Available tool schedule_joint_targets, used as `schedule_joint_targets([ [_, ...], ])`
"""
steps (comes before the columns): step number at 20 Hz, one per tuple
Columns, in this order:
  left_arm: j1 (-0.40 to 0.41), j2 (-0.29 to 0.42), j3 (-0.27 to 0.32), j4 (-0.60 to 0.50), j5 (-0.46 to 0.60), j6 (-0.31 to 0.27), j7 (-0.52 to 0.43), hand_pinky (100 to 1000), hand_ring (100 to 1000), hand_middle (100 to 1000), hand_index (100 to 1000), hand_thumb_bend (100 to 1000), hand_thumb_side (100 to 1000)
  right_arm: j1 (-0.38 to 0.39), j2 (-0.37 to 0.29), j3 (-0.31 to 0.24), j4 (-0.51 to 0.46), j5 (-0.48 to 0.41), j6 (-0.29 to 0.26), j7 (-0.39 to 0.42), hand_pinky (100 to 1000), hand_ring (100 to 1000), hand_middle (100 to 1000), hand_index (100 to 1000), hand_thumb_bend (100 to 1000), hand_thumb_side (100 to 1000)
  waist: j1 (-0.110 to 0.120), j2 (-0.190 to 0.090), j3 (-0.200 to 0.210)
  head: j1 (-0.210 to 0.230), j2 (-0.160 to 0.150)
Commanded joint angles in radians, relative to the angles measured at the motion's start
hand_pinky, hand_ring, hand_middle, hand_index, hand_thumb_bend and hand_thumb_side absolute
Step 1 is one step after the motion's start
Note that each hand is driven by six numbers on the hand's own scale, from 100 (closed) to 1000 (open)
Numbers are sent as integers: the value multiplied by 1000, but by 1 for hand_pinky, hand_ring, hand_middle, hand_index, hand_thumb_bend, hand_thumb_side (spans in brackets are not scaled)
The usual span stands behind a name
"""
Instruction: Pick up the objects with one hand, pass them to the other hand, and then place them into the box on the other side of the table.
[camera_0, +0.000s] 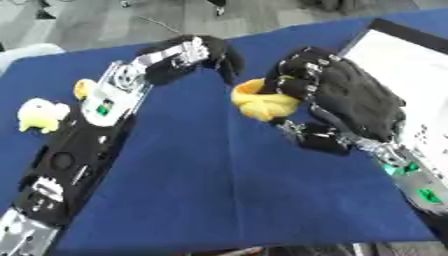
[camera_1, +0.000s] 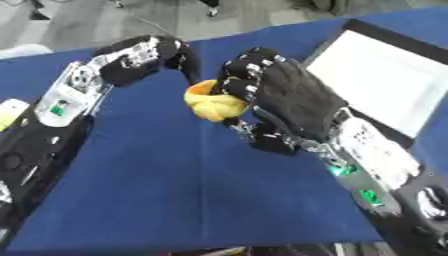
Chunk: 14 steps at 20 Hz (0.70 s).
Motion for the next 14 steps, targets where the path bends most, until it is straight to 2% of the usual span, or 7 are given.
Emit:
schedule_joint_targets([
  [1, -32, 0, 31, 19, -27, -15, 34, 659, 581, 603, 742, 100, 927, -20, -21, -2, -10, -6, -9, 1, 742, 673, 597, 319, 100, 100, -10, -10, -2, 1, -3],
  [6, -18, 45, 75, 14, -25, -30, 85, 655, 569, 591, 735, 100, 864, 18, -48, -57, -10, 24, 38, -18, 738, 668, 594, 327, 100, 100, -13, -11, -14, 11, -3],
  [10, 36, 123, 114, -64, 21, -43, 118, 650, 556, 578, 732, 100, 811, 77, -96, -161, -10, 62, 146, -74, 721, 674, 596, 339, 100, 100, -9, -11, -15, -2, -3],
  [14, 110, 184, 150, -164, 52, -51, 144, 652, 555, 577, 735, 100, 755, 132, -144, -260, -10, 65, 292, -91, 699, 695, 604, 363, 100, 100, -7, -9, -9, -17, -3],
])
